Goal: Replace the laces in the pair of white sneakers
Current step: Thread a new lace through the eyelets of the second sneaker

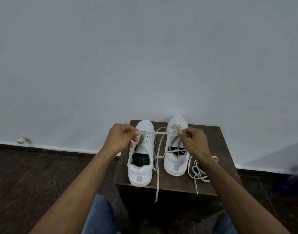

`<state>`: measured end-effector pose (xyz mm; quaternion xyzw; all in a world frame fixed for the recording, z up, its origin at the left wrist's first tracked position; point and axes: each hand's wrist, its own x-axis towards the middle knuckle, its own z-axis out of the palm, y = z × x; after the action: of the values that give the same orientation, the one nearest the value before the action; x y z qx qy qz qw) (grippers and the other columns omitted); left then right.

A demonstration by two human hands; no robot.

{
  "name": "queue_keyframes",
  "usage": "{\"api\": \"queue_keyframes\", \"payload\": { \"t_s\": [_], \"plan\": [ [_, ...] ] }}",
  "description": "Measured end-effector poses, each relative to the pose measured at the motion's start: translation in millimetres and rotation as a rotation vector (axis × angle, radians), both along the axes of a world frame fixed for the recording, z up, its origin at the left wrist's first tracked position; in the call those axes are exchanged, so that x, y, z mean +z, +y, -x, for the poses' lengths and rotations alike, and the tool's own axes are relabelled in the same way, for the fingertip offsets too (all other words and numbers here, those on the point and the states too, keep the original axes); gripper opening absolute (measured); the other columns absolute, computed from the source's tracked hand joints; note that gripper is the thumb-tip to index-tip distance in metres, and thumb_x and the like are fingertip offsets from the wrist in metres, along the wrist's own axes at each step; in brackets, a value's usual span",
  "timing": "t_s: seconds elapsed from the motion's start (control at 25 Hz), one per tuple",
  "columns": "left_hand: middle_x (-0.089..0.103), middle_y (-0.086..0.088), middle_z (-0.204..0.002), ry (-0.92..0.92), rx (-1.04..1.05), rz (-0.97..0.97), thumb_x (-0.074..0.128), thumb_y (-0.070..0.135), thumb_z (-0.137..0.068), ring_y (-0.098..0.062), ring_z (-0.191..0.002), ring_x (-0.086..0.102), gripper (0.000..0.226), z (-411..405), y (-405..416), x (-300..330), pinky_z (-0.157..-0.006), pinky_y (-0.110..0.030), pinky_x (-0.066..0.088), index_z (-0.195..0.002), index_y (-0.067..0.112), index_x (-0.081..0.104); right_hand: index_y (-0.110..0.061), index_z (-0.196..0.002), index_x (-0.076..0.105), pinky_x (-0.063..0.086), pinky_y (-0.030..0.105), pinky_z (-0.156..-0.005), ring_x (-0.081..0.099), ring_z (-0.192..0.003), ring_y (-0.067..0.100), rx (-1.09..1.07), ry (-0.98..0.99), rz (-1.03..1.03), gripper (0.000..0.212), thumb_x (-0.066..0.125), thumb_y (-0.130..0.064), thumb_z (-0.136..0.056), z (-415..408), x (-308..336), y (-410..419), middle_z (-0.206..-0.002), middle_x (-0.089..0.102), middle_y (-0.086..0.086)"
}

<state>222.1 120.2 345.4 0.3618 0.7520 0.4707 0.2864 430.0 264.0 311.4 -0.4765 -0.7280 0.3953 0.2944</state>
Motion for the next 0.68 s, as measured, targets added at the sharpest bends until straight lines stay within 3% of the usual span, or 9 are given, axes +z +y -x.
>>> {"api": "queue_keyframes", "payload": {
  "t_s": [0.12,0.2,0.28,0.36,0.48,0.56,0.68],
  "plan": [
    [0.073,-0.008,-0.091,-0.097,-0.021,0.004,0.051,0.005,-0.099,-0.015,-0.057,0.065,0.022,-3.2,-1.1,0.7,-0.050,-0.023,0.052,-0.113,0.007,0.067,-0.022,-0.089,0.070,0.052,0.034,-0.076,0.064,-0.081,0.016,-0.012,-0.118,-0.084,0.010,0.060,-0.023,-0.092,-0.5,-3.0,-7.2,-0.088,0.070,-0.005],
    [0.073,-0.008,-0.104,-0.151,-0.195,0.063,0.047,0.005,-0.101,-0.018,-0.069,0.071,0.030,-11.1,-2.6,2.5,-0.055,-0.024,0.055,-0.129,0.013,0.056,-0.018,-0.115,0.066,0.049,0.034,-0.089,0.058,-0.110,0.014,0.189,-0.143,-0.242,0.028,0.062,-0.017,-0.088,-0.1,-5.4,-18.0,-0.121,0.062,-0.003],
    [0.073,-0.008,-0.106,-0.169,-0.310,0.091,0.047,0.008,-0.101,-0.023,-0.075,0.073,0.036,-20.7,-1.1,6.4,-0.056,-0.025,0.055,-0.133,0.024,0.046,-0.018,-0.129,0.058,0.045,0.034,-0.096,0.051,-0.121,0.012,0.444,-0.064,-0.263,0.042,0.064,-0.018,-0.087,8.8,-4.5,-32.7,-0.130,0.056,-0.003],
    [0.074,-0.005,-0.098,-0.150,-0.344,0.101,0.051,0.012,-0.100,-0.024,-0.074,0.074,0.031,-28.5,4.1,7.8,-0.055,-0.026,0.055,-0.127,0.027,0.045,-0.020,-0.130,0.058,0.047,0.031,-0.093,0.057,-0.111,0.011,0.579,0.035,-0.183,0.043,0.064,-0.019,-0.087,20.7,-1.8,-45.0,-0.116,0.060,-0.007],
    [0.074,-0.006,-0.079,-0.092,-0.296,0.127,0.060,0.017,-0.095,-0.021,-0.069,0.073,0.010,-35.5,8.6,4.5,-0.057,-0.030,0.058,-0.105,0.015,0.056,-0.024,-0.107,0.070,0.051,0.039,-0.074,0.059,-0.079,0.013,0.568,0.052,-0.258,0.023,0.060,-0.019,-0.087,30.6,-1.4,-46.9,-0.084,0.063,-0.007],
    [0.074,-0.010,-0.073,-0.103,-0.212,0.106,0.068,0.020,-0.090,-0.021,-0.063,0.072,0.015,-37.4,7.4,-1.1,-0.055,-0.028,0.056,-0.089,0.009,0.058,-0.023,-0.095,0.072,0.050,0.043,-0.069,0.059,-0.072,0.013,0.562,0.043,-0.309,0.017,0.058,-0.024,-0.087,28.2,-5.5,-44.1,-0.076,0.065,-0.003],
    [0.073,-0.015,-0.071,-0.243,-0.150,0.056,0.068,0.017,-0.090,-0.022,-0.060,0.071,0.015,-38.8,4.4,-12.2,-0.051,-0.026,0.055,-0.084,0.004,0.062,-0.022,-0.098,0.075,0.050,0.038,-0.063,0.061,-0.067,0.011,0.552,0.063,-0.315,0.025,0.053,-0.033,-0.091,22.5,-13.4,-41.3,-0.072,0.067,-0.004]
  ]
}}
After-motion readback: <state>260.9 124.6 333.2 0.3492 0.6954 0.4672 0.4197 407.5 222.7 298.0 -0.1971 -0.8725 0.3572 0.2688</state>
